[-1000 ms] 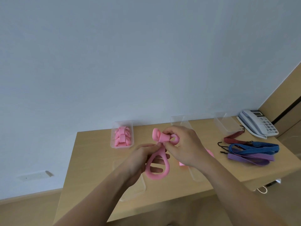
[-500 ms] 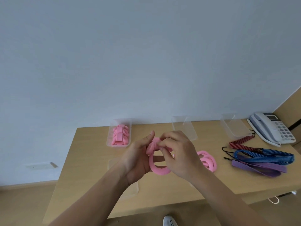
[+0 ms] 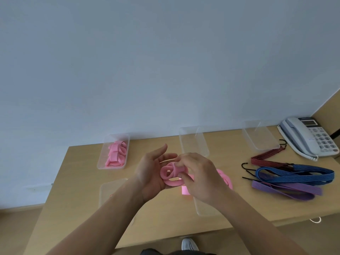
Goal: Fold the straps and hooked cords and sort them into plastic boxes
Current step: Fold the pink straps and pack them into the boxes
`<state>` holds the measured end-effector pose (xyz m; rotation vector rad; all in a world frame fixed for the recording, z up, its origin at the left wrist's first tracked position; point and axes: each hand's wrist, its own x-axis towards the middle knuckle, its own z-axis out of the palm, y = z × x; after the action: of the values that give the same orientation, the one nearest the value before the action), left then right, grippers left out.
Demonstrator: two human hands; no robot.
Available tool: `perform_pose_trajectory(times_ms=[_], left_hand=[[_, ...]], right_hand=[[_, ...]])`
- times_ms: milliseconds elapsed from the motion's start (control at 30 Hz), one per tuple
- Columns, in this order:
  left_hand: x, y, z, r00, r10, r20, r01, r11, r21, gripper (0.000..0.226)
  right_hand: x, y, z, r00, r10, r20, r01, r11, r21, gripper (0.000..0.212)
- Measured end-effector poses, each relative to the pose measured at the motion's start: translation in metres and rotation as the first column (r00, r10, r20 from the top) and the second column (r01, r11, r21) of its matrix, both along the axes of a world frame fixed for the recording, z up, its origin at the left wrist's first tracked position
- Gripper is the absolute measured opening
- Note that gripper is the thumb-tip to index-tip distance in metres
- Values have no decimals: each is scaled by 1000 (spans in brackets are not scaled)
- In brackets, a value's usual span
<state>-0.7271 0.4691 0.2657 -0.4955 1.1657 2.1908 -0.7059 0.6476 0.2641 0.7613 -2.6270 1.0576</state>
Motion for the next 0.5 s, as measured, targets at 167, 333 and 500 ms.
perform_pose_trajectory(times_ms=[167,333,500], left_hand=[[-24,15,-9,994,59,92,-59,998,-4,69],[-45,34,-27,989,65,133,-61,998,-31,60],[-70,42,-52,994,39,102,4,919,-393,43]], right_hand=[[-14,25,-12,994,94,61,-96,995,32,39],[-37,41,-26,994,74,86,-84,989,122,39],[-70,55,-47,988,52,146,-67,993,102,33]])
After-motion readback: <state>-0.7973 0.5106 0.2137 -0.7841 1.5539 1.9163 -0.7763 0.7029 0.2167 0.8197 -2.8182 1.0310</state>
